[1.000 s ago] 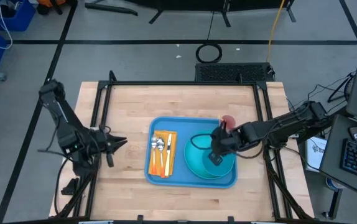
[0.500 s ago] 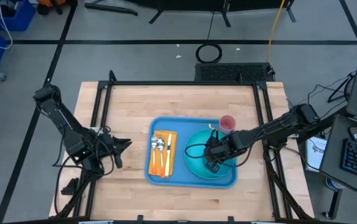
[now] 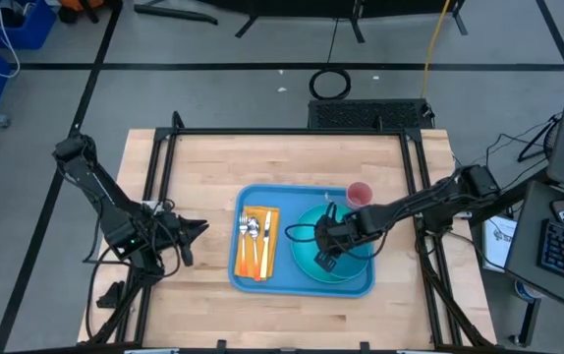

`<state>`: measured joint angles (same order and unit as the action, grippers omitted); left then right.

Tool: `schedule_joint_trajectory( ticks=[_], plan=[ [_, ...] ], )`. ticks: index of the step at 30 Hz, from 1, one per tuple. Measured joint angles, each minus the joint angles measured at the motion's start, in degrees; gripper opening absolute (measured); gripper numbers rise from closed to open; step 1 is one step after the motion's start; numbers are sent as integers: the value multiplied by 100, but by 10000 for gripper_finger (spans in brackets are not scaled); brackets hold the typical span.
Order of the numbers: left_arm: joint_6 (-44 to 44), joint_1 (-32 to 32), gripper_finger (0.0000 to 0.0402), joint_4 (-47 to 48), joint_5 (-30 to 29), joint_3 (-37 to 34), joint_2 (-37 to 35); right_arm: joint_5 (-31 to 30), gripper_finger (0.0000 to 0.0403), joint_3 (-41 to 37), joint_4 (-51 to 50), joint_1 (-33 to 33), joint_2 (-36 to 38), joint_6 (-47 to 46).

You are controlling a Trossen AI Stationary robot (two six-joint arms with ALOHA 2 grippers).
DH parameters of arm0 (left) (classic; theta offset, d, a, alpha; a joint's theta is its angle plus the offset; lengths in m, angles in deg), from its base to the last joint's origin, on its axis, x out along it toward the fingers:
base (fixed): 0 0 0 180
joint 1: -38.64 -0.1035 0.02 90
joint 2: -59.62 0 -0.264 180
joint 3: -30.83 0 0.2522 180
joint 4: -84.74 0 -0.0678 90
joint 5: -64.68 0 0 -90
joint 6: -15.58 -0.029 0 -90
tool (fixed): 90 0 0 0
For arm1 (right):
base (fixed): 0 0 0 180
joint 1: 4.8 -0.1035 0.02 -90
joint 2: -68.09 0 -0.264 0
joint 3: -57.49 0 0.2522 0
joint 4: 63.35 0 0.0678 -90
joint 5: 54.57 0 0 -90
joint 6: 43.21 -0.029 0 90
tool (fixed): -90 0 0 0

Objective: Set up tray
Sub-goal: Adjust the blue bowl on the green plate on the blue serving tray

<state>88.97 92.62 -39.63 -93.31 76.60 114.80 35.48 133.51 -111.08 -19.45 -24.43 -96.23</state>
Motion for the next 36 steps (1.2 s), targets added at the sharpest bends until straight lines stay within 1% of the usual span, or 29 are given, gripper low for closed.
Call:
schedule_joint_trajectory(
  ticks=[11,19,24,33,36],
  plan=[
    [-11,0,63,-17,-17,0,0,26,0,-34,817,219,-364,415],
    [-9,0,63,-17,-15,0,0,16,0,-34,1109,305,-380,578],
    [-1,0,63,-16,-13,0,0,2,0,-34,1543,366,-378,729],
    [39,0,63,-17,13,0,0,7,0,-34,1556,413,-378,718],
    [42,0,63,-17,63,0,0,148,0,-34,1409,413,-376,570]
  ],
)
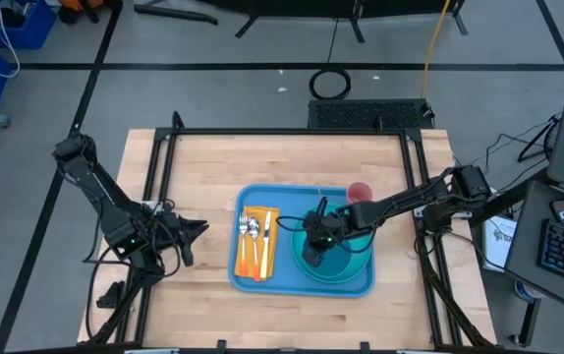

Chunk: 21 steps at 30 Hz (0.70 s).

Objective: Set up tray
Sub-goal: Adjust the blue bowl on the green plate on the blue serving tray, then adjust the green plate on the blue serving tray

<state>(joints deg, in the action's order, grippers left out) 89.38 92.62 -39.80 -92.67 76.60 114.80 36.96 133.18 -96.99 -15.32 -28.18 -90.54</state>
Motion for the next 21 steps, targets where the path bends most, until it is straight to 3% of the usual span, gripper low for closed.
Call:
schedule_joint_trajectory(
  ticks=[14,21],
  plan=[
    [0,0,63,2,46,0,2,-650,0,2,-385,-303,813,-26],
    [-1,0,63,2,94,0,6,-1599,0,7,-1534,-741,1466,-764]
  ],
)
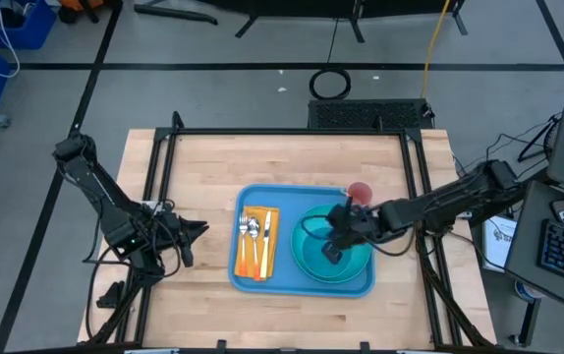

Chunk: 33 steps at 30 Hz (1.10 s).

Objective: Set up tray
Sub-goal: Adjust the green plate on the blue serving tray

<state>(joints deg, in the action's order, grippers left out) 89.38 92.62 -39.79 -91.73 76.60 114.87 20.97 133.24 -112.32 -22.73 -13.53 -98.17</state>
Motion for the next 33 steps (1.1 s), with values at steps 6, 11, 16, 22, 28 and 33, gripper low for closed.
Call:
schedule_joint_trajectory(
  ticks=[6,11,16,22,28,33],
  plan=[
    [-2,0,63,-1,1,0,0,-206,0,-2,-2099,-289,23,-1697],
    [-2,0,63,-22,-2,0,0,118,0,-7,-3088,-319,-288,-2382],
    [-4,0,63,-48,-2,0,0,472,0,-18,-3486,-308,-554,-2647],
    [-173,0,63,-200,0,0,0,852,0,-461,-3567,-308,-596,-2885],
    [-233,0,63,-242,-4,0,0,984,0,-959,-2527,-307,-594,-2732],
    [-235,0,63,-247,-4,0,0,997,0,-1107,-2112,-308,-580,-2638]
  ],
)
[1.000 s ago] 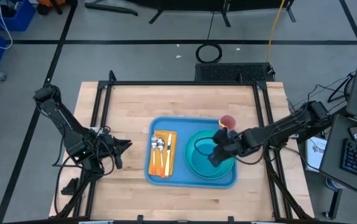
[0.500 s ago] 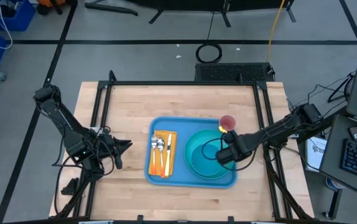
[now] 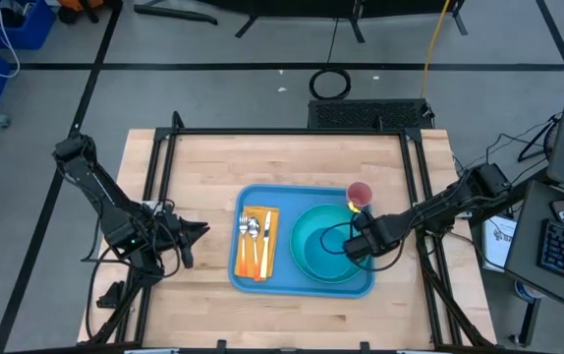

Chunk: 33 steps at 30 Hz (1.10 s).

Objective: Set up tray
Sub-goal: Adjust the green plate on the blue serving tray

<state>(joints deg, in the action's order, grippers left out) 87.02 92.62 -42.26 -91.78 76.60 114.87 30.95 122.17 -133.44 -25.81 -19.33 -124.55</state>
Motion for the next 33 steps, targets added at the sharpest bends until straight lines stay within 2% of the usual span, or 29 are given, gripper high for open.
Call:
schedule_joint_trajectory(
  ticks=[33],
  plan=[
    [61,0,63,-20,-111,0,168,-147,0,-5,318,2,4,104]
  ],
)
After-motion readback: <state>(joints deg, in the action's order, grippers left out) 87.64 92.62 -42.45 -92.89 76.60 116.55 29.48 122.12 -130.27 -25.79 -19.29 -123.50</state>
